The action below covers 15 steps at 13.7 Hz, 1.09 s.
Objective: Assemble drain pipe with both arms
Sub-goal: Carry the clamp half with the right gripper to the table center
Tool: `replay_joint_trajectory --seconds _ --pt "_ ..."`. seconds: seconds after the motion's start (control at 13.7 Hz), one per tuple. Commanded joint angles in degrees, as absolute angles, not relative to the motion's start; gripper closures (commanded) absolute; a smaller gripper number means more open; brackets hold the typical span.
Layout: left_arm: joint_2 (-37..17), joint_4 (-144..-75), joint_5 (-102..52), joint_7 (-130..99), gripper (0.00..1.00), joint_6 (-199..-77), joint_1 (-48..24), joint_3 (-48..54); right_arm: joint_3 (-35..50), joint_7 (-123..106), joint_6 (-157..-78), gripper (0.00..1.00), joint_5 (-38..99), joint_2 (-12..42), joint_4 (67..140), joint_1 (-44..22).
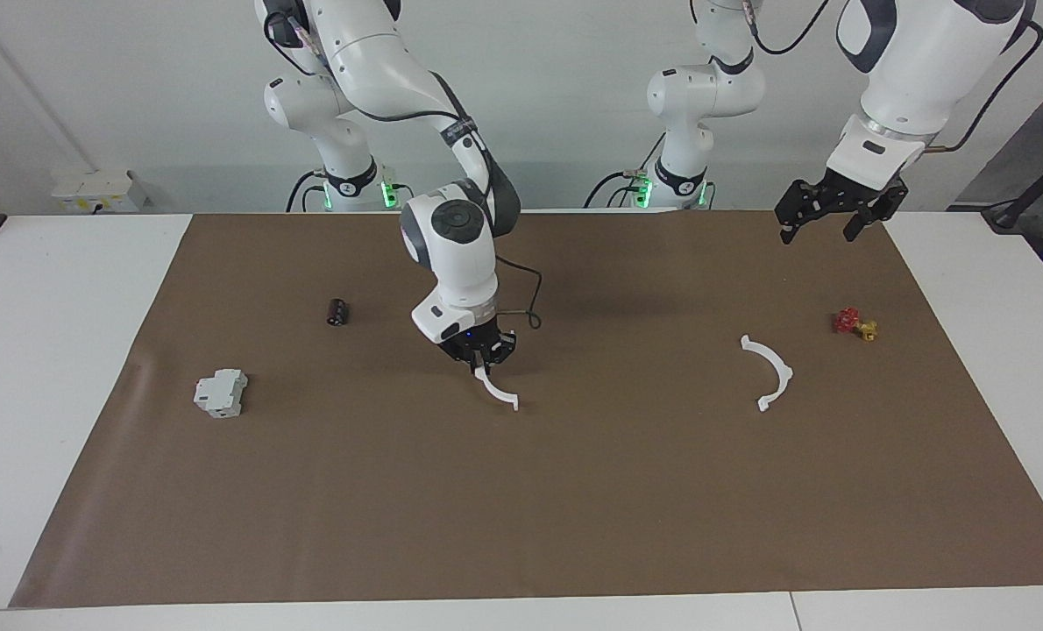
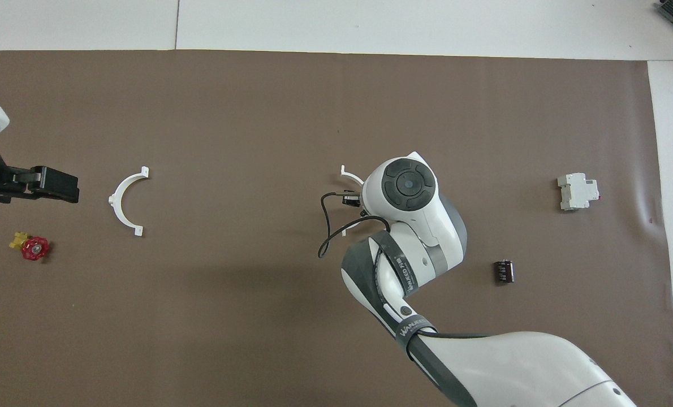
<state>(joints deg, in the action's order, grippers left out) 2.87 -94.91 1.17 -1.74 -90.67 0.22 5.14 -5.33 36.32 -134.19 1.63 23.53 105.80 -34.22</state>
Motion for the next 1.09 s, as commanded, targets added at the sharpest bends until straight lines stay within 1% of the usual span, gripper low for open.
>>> replay_joint_trajectory --seconds 0.0,0.87,0.95,1.02 --pt "4.6 -96.9 0.3 -1.1 0.0 -91.8 1.0 5.4 -5.4 37.9 -135.1 1.0 -0.5 25.3 104.6 -35.2" --pt "4.6 -96.9 0.3 -1.1 0.0 -91.8 1.0 5.4 -5.4 37.4 -135.6 1.0 -1.9 24.9 107.3 -36.5" --pt "4.6 -96.9 0.3 -1.1 0.0 -91.8 1.0 5.4 -5.4 37.4 -135.6 0.88 -1.9 24.9 107.5 -36.5" --pt "4.6 -96.9 0.3 -1.1 0.0 -91.8 1.0 5.4 -5.4 37.5 -135.6 0.19 -1.9 24.8 107.5 -36.5"
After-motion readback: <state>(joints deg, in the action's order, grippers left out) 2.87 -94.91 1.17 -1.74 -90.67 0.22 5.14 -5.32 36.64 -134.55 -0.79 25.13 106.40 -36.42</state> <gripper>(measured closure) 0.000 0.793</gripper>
